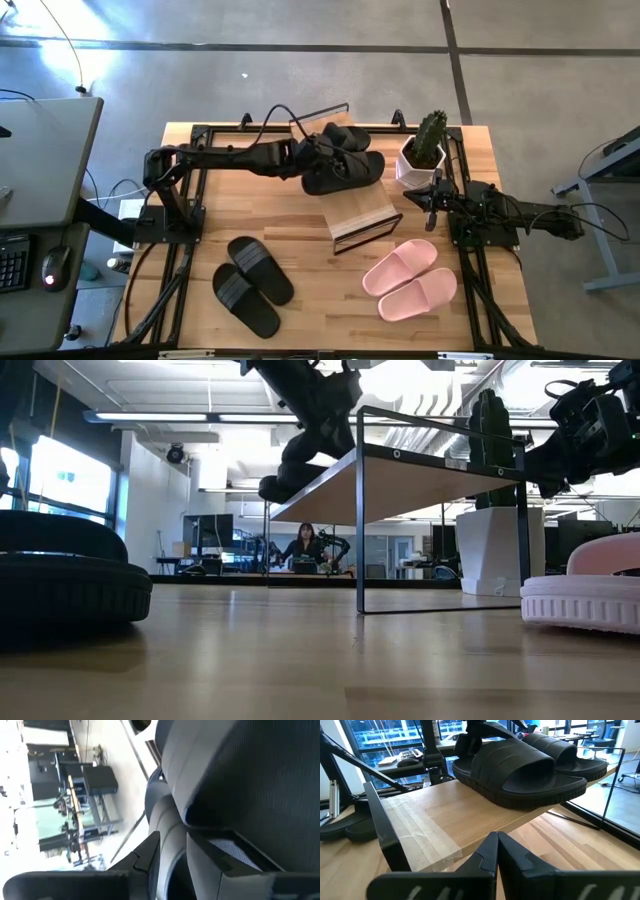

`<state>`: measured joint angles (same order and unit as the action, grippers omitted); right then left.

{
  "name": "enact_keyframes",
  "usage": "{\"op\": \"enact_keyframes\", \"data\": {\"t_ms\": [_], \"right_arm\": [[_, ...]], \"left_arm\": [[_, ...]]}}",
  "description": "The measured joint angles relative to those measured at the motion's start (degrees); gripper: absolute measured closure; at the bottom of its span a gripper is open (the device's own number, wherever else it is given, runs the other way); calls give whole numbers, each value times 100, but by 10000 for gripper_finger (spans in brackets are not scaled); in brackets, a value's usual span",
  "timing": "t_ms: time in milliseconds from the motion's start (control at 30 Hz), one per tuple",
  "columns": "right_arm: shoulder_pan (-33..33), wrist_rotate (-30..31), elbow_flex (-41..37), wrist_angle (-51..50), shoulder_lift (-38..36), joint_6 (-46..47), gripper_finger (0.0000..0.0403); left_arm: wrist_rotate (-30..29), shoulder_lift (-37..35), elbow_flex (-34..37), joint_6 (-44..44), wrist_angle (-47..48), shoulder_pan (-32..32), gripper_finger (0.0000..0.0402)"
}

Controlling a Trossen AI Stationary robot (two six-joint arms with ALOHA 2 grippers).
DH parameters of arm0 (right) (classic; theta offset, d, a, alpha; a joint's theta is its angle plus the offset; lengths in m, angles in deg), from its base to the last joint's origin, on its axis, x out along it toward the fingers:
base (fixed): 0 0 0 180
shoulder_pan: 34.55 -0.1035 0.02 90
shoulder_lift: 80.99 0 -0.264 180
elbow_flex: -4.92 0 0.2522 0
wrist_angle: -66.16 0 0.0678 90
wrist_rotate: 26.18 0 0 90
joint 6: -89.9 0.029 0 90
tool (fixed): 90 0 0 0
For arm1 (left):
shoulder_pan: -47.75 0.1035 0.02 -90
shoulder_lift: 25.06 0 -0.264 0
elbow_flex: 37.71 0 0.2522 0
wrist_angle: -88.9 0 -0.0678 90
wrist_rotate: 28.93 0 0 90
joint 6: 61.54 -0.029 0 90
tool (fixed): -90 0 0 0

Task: Pick and place slides into the shelf
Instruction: Put the black slide under the shelf

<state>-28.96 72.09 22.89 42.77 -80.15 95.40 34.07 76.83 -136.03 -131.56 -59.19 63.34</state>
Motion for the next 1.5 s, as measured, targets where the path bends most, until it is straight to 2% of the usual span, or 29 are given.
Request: {"op": "enact_keyframes", "data": {"t_ms": [200,433,533,700,933,1033,1233,1300,1500], "right_arm": [[-2,-17,0,-2,0,1,402],[0,-17,0,-2,19,2,402],[-1,-16,0,-2,33,2,402],[-1,-15,0,-1,33,44,402],[-1,-13,1,-1,33,66,402],[0,-13,0,0,33,66,402],[-2,-11,0,-1,33,118,402],[-1,-11,1,0,33,207,402],[0,-28,0,-2,33,216,402]], "left_arm": [[-447,-80,2,264,312,-111,318],[-887,-699,2,1331,917,-230,318],[-1250,-1010,2,2142,1234,-397,318],[-1152,-1501,0,3342,2196,-932,318],[-1079,-1925,-2,6057,3261,-2036,318],[-601,-1941,-2,7064,3580,-2523,318],[1734,-1934,-2,9096,3547,-3371,318],[1949,-1923,-2,9627,3623,-3664,319],[1853,-1815,2,11175,4073,-4549,319]]}}
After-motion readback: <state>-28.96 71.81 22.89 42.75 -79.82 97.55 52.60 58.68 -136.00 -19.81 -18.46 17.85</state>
